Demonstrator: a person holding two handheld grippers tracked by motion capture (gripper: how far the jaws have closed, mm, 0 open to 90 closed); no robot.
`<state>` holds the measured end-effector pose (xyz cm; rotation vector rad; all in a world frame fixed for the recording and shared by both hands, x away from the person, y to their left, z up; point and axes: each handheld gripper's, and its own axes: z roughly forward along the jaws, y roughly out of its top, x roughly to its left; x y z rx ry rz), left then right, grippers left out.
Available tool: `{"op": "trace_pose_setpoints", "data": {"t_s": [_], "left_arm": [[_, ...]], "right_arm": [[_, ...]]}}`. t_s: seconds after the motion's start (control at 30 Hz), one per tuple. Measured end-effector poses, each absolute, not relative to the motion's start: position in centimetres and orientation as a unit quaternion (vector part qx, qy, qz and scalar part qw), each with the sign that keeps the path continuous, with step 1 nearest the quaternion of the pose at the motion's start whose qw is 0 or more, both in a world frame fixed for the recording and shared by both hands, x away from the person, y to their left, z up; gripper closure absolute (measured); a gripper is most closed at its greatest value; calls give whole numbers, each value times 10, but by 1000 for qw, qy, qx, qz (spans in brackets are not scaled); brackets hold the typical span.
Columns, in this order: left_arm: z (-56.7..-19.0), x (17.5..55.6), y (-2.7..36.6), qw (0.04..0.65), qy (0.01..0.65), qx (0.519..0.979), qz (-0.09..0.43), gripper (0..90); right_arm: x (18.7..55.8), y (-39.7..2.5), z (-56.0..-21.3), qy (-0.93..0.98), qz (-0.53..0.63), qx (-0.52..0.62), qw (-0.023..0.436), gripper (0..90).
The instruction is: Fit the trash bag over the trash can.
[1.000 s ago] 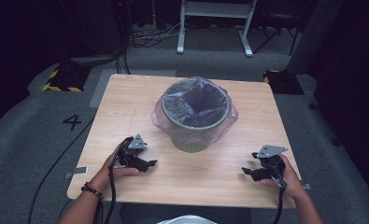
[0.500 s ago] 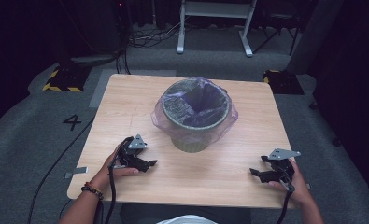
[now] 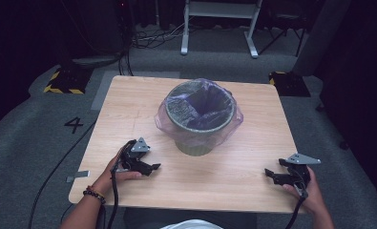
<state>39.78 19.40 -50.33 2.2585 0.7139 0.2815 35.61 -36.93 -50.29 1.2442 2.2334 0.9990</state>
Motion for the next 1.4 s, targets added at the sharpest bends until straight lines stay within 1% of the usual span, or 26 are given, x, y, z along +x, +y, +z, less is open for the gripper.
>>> {"op": "trace_pose_setpoints", "data": {"t_s": [0.2,1.4], "left_arm": [[-503,398,194,370,277,880,109,149],[-503,399,193,368,275,881,109,148]], "right_arm": [[357,-380,-503,780,350,474,212,200],[357,-379,-503,777,346,480,215,184]]}}
